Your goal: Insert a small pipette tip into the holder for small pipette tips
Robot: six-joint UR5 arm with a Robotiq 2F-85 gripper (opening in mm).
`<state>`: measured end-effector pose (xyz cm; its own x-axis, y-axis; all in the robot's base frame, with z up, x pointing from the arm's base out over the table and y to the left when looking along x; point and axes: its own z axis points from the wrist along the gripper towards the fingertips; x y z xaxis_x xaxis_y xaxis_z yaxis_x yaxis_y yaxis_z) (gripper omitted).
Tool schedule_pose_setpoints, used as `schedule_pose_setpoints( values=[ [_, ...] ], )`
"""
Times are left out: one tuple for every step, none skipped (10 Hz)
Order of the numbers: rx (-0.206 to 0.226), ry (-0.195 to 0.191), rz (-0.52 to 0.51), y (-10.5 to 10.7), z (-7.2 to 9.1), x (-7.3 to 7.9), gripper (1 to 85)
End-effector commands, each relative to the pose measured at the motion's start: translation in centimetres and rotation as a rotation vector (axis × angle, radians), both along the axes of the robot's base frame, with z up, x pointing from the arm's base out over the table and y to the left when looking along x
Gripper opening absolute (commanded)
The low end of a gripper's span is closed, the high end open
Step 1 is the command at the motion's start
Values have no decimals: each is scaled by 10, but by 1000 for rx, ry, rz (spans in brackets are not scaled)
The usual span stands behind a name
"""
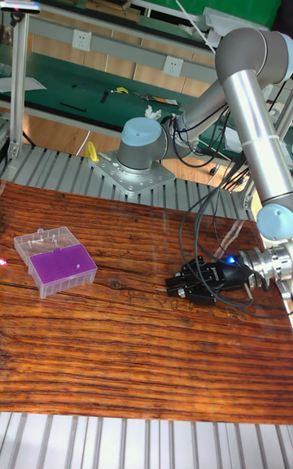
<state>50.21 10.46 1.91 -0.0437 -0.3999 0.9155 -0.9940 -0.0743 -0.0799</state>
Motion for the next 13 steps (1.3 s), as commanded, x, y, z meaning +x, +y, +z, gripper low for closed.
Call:
schedule_pose_setpoints(
  values=[
    [-13,19,-17,-3,2,-3,317],
    [-18,18,-29,-3,3,-6,317],
    [-26,16,-33,-1,5,-8,317],
    [-34,12,-36,2,8,-8,317],
    [-42,14,-41,4,9,-8,317],
    [-53,14,-44,6,10,-8,317],
    [-68,15,-45,7,12,-9,317],
    [-87,14,-45,8,13,-9,317],
    [-101,17,-49,9,14,-10,317],
    [-111,20,-48,9,15,-10,317],
    [-116,19,-48,8,15,-9,317],
    [-125,21,-49,7,17,-9,317],
    [-133,24,-52,6,18,-10,317]
  ],
)
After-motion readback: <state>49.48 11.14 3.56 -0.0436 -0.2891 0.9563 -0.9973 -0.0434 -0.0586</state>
